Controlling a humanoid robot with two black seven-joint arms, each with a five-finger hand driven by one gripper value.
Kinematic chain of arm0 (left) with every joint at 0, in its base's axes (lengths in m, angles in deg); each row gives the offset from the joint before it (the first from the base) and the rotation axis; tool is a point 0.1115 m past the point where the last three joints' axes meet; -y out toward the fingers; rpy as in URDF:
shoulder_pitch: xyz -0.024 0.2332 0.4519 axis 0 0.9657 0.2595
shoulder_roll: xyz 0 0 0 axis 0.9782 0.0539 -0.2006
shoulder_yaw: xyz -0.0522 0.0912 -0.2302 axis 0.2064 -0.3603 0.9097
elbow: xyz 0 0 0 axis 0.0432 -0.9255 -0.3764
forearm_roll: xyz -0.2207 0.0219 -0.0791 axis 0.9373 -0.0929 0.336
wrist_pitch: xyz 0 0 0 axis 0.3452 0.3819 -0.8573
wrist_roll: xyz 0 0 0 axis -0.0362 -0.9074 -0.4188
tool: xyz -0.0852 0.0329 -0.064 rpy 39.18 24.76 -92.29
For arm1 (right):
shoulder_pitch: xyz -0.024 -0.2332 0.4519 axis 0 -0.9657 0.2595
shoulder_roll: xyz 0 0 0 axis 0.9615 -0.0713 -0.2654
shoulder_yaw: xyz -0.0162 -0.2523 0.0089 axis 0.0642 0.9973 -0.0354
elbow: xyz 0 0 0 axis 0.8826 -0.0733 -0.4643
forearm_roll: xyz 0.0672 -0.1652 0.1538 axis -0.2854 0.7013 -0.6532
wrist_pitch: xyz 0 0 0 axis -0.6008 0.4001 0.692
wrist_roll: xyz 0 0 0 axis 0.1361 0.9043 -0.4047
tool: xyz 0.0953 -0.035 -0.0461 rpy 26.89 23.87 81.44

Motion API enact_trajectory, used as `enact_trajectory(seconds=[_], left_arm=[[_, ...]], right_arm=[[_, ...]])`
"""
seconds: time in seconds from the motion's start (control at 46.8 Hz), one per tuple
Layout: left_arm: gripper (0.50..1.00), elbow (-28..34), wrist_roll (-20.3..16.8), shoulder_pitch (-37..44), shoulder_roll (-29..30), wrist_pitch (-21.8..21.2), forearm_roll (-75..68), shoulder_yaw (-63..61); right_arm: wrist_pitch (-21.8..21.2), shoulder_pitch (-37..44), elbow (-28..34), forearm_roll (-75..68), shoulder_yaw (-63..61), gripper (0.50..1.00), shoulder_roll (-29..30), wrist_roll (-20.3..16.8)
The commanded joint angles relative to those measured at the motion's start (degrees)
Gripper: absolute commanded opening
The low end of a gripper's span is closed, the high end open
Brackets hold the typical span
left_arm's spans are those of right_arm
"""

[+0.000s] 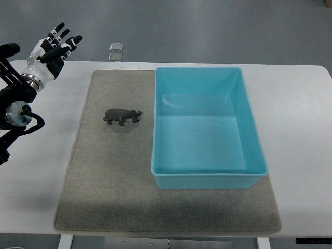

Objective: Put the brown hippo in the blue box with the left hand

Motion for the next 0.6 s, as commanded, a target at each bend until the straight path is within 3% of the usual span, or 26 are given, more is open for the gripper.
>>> enact_trajectory(seconds=[0.0,0.577], left_arm=[[1.0,0.0,0.0,0.0,0.0,0.0,-0.1,0.1],[1.0,-0.1,0.0,-0.4,-0.5,0.2,-0.3,0.1]], right_arm=[[0.0,0.0,0.0,0.0,0.0,0.936,0.0,0.0],[0.1,0.0,0.0,0.0,0.0,0.936,0.0,0.0]])
